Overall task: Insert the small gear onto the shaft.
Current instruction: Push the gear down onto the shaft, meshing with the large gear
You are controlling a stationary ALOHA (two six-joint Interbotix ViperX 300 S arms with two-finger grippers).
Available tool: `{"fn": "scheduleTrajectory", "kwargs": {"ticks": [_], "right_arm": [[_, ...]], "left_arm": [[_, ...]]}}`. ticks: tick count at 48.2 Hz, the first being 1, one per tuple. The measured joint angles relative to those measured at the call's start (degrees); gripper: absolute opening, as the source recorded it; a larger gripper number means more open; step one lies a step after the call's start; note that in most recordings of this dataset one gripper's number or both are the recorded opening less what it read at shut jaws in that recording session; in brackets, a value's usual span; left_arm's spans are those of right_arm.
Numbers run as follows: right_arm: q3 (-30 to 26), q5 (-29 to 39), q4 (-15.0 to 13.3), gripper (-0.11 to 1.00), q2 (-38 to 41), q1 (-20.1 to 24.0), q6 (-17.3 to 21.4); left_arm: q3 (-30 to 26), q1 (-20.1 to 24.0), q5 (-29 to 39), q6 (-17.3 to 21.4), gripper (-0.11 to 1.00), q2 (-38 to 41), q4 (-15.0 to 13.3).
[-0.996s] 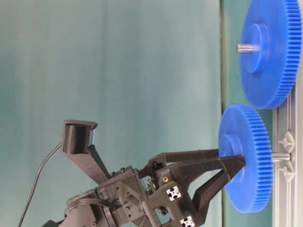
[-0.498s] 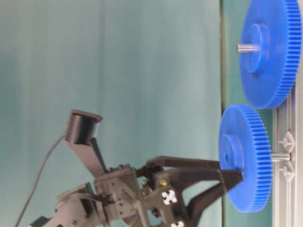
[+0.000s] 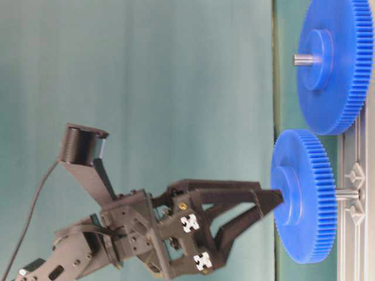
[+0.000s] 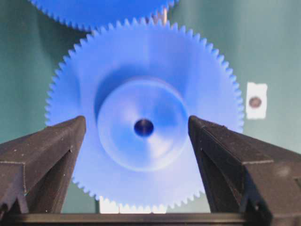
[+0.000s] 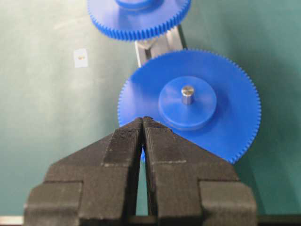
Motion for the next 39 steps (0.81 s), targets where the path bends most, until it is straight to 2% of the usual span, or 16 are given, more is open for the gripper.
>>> {"fn": "scheduleTrajectory", "kwargs": {"ticks": [20, 39], "right_arm": [[0.2, 0.0, 0.0, 0.1, 0.0, 0.0, 0.0], [0.3, -0.4, 0.0, 0.1, 0.0, 0.0, 0.0]], "left_arm": [[0.6, 0.0, -0.3, 1.3, 0.86, -1.1, 0.0], [2.6, 0.1, -2.7, 1.3, 0.86, 3.4, 0.0]]}}
